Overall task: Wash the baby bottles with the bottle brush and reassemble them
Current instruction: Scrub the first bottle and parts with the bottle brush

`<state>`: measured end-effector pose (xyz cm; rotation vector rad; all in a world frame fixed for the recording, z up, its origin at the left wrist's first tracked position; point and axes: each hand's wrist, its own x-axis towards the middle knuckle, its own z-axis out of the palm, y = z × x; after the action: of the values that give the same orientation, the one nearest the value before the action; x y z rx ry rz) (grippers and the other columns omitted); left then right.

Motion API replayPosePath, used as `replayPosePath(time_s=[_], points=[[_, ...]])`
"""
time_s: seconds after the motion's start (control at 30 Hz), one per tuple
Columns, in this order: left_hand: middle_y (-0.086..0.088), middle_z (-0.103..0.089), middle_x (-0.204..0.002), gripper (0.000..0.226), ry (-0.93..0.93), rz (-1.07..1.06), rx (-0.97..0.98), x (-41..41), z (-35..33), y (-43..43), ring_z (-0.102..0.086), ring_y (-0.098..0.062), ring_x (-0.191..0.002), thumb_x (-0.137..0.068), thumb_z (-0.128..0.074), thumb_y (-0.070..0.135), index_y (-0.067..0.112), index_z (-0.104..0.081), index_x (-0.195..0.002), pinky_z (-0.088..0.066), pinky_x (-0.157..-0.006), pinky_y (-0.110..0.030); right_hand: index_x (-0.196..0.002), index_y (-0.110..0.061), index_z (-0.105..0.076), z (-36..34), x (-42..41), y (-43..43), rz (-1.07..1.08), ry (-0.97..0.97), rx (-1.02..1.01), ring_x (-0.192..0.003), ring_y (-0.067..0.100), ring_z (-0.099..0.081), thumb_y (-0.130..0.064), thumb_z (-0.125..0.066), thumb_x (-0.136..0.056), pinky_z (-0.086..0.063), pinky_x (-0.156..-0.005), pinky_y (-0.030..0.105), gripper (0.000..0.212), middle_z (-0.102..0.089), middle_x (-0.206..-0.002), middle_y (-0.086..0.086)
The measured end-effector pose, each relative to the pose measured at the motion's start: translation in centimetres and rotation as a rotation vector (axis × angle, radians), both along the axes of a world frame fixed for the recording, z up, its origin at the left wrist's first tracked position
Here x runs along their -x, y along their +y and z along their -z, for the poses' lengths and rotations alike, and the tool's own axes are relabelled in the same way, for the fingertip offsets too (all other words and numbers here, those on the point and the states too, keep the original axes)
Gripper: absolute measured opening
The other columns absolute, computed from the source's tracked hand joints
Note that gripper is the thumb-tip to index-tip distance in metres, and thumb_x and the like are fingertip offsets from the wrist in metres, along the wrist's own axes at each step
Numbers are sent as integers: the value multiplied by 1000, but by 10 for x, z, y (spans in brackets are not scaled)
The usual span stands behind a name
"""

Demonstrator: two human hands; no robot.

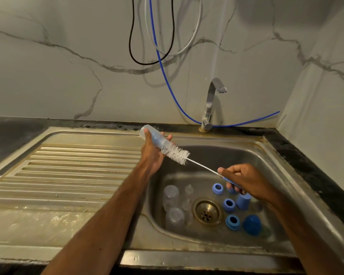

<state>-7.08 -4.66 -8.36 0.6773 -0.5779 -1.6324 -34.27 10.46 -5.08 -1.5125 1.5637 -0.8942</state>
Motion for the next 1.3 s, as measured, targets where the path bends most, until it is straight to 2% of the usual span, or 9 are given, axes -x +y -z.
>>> replayPosePath(time_s=[0.17,0.33,0.47,0.6,0.7,0.83,0.93,1.07,1.3], points=[[-23,-55,-143,98,10,-52,-8,-1,-7,7,-62,-38,-125,-80,-55,68,8,-30,-154,-62,-85,-46,-87,-10,-75,0,10,-2,39,64,176,-72,20,-73,-17,-82,-81,-60,-71,28,11,-76,-77,7],[-21,-60,-139,71,-20,-74,-10,-2,-5,6,-66,-34,-120,-99,-48,57,10,-34,-151,-62,-83,-44,-75,-6,-72,-5,0,2,-55,-39,-39,-46,14,-36,-36,-49,-105,-33,-44,20,47,-42,-52,4],[-19,-58,-140,64,-36,-90,-8,-2,-7,7,-70,-31,-113,-103,-45,51,11,-31,-151,-63,-78,-42,-80,-7,-72,-4,-5,3,-72,-14,-88,-45,12,-47,-46,-58,-98,-38,-45,22,45,-58,-54,6],[-20,-58,-140,61,5,-108,-23,-2,-9,7,-73,-28,-103,-104,-46,48,11,-33,-150,-64,-71,-40,-91,-9,-75,-5,8,3,18,-12,52,-64,23,-64,-22,-84,-81,-53,-57,30,19,-74,-78,16],[-22,-55,-144,66,-32,-78,-1,-2,-7,8,-68,-30,-113,-104,-41,53,7,-32,-152,-64,-72,-36,-89,-7,-75,-7,10,2,15,-6,56,-59,16,-61,-23,-74,-90,-52,-56,23,16,-72,-71,11],[-21,-63,-129,65,-28,-67,-26,-4,-7,9,-65,-36,-119,-103,-43,55,7,-39,-146,-63,-68,-35,-79,-6,-74,-6,6,2,-32,-18,-62,-47,14,-42,-40,-49,-104,-41,-46,20,49,-45,-53,8],[-22,-61,-134,66,-45,-81,-30,-4,-7,7,-65,-35,-119,-103,-44,54,8,-36,-148,-63,-69,-35,-83,-6,-75,-5,1,2,-23,-27,-52,-49,16,-48,-46,-59,-97,-41,-47,22,45,-60,-57,10],[-21,-59,-136,65,-49,-101,-23,-5,-6,7,-65,-35,-118,-103,-44,53,8,-34,-149,-63,-69,-35,-91,-8,-74,-7,5,4,18,-17,83,-60,18,-65,-23,-82,-83,-53,-56,28,19,-75,-76,11],[-20,-55,-145,73,-36,-65,9,-3,-6,6,-63,-32,-124,-101,-39,60,9,-30,-154,-63,-74,-33,-82,-4,-74,-6,6,1,-20,-62,-96,-43,10,-39,-40,-50,-103,-34,-42,18,48,-44,-56,10]])
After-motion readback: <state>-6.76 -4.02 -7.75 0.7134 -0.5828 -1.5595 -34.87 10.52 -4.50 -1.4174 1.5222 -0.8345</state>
